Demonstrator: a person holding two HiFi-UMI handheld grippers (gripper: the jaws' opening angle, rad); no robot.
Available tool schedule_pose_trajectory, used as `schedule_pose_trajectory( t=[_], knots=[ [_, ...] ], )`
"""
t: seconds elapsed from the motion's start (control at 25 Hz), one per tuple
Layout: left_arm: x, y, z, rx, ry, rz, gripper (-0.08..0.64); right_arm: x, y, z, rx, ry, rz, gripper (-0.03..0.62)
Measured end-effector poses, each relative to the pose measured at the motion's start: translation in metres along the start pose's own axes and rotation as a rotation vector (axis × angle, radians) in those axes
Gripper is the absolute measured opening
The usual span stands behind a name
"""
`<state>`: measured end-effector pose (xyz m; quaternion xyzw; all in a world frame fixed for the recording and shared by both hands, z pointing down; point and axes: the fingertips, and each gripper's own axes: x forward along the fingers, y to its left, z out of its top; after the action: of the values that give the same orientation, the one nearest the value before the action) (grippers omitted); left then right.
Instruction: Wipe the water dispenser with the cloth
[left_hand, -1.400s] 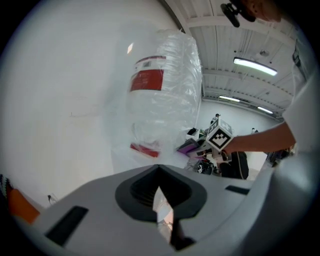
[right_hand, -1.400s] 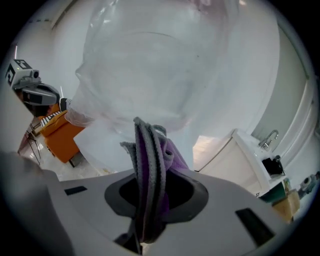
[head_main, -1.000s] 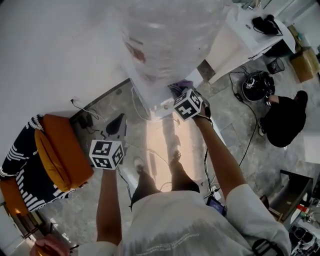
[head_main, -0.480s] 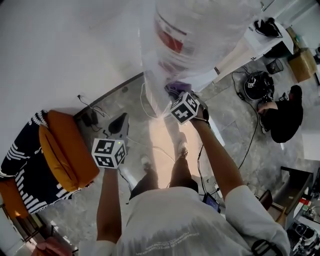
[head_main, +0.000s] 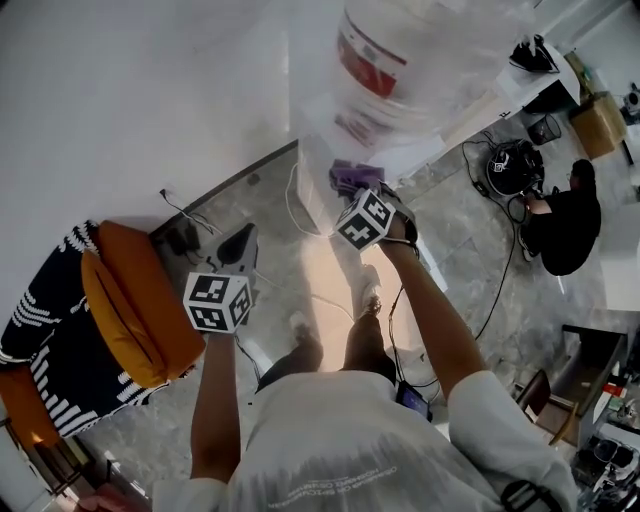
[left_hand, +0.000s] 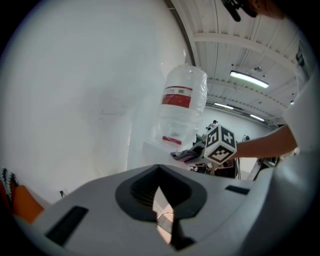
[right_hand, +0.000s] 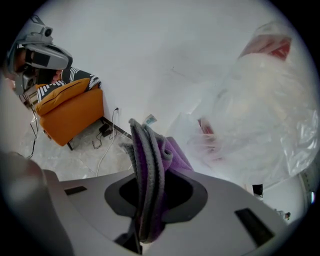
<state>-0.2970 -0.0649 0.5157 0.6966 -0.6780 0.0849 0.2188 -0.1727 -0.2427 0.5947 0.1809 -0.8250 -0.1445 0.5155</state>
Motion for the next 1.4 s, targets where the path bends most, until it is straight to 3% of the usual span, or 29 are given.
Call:
schedule_pose_trajectory(
  t=[0.24, 0.44, 0.64, 0.84, 1.0, 1.4],
  knots=[
    [0.001, -0.003, -0.011, -0.035, 0.013, -0.022, 0.008, -0.008, 0.027, 0.001, 0.034, 0.007, 0.103, 0.083],
    [0.008, -0.013, -0.015, -0.046, 0.024, -0.046, 0.008, -0.018, 0.052, -0.026, -0.005, 0.028, 0.104, 0.083],
    [0.013, -0.019, -0.023, -0.049, 0.040, -0.053, 0.008, -0.028, 0.065, -0.042, 0.056, -0.015, 0.151, 0.083],
    [0.021, -0.035, -0.023, -0.041, 0.049, -0.057, 0.008, -0.038, 0.032, -0.045, 0.158, -0.141, 0.085, 0.083],
    [0.025, -0.046, -0.020, -0.013, 0.050, -0.040, 0.008, -0.027, 0.002, -0.057, 0.202, -0.176, 0.030, 0.083],
    [0.060, -0.071, -0.001, 0.020, 0.046, 0.034, 0.008, 0.018, -0.033, -0.085, 0.337, -0.237, 0.137, 0.091]
  ],
)
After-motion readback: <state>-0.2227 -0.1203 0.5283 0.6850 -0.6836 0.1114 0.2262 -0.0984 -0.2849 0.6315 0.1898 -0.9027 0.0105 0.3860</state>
